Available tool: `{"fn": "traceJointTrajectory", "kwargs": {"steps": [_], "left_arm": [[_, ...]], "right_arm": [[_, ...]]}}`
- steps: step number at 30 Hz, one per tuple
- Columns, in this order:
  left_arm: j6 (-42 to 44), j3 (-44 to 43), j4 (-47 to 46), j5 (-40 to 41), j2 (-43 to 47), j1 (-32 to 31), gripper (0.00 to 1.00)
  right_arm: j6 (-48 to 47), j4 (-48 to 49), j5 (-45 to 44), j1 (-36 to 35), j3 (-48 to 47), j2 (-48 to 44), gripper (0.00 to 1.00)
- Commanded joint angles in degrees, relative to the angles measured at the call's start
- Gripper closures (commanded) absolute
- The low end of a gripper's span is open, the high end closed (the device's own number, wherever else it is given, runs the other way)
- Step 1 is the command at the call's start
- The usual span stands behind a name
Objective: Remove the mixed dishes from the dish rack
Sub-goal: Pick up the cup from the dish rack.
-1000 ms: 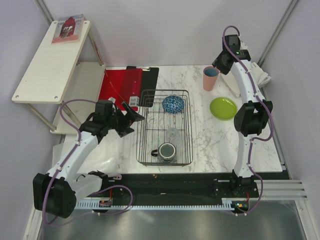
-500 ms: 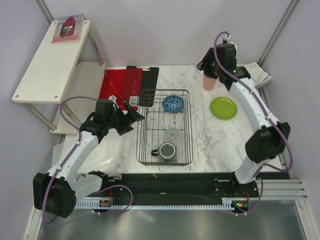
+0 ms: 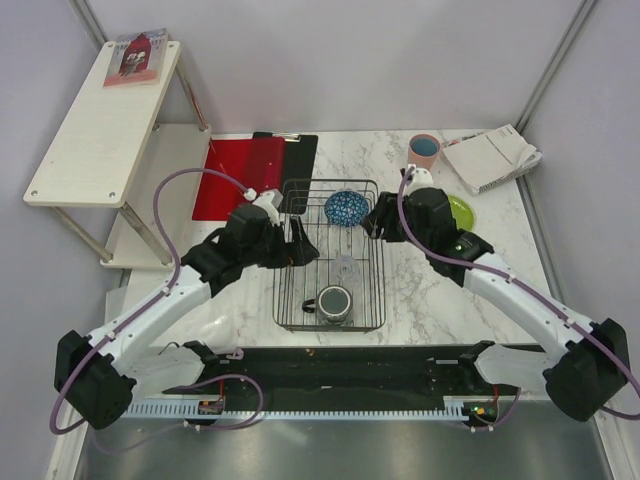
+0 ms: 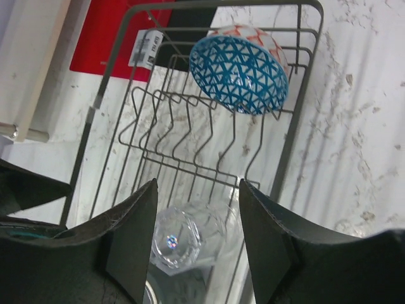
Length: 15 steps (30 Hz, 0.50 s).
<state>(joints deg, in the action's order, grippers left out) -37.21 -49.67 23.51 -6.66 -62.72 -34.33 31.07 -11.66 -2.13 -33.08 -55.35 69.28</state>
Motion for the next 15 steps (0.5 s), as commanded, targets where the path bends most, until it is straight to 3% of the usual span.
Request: {"fn": "traceJointTrajectory", "kwargs": {"steps": [1, 6, 11, 15], "left_arm": [[9.9, -3.2, -0.9, 4.1, 0.7, -3.8, 0.05], [13.0, -5.3, 4.1, 9.7, -0.7, -14.3, 0.06], [13.5, -7.1, 6.9, 17.3, -6.3, -25.1, 0.01], [11.5, -9.3, 7.6, 18.3, -10.6, -26.4, 0.01]], "right_arm": [[-1.5, 4.8, -2.4, -0.6, 6.4, -7.6, 0.39], [-0.4, 7.3, -2.0, -0.8, 13.2, -11.5, 0.39], [-0.8, 8.1, -1.3, -0.9, 15.1, -12.1, 0.39], [-2.2, 8.2, -1.5, -0.9, 15.1, -12.8, 0.39]]}}
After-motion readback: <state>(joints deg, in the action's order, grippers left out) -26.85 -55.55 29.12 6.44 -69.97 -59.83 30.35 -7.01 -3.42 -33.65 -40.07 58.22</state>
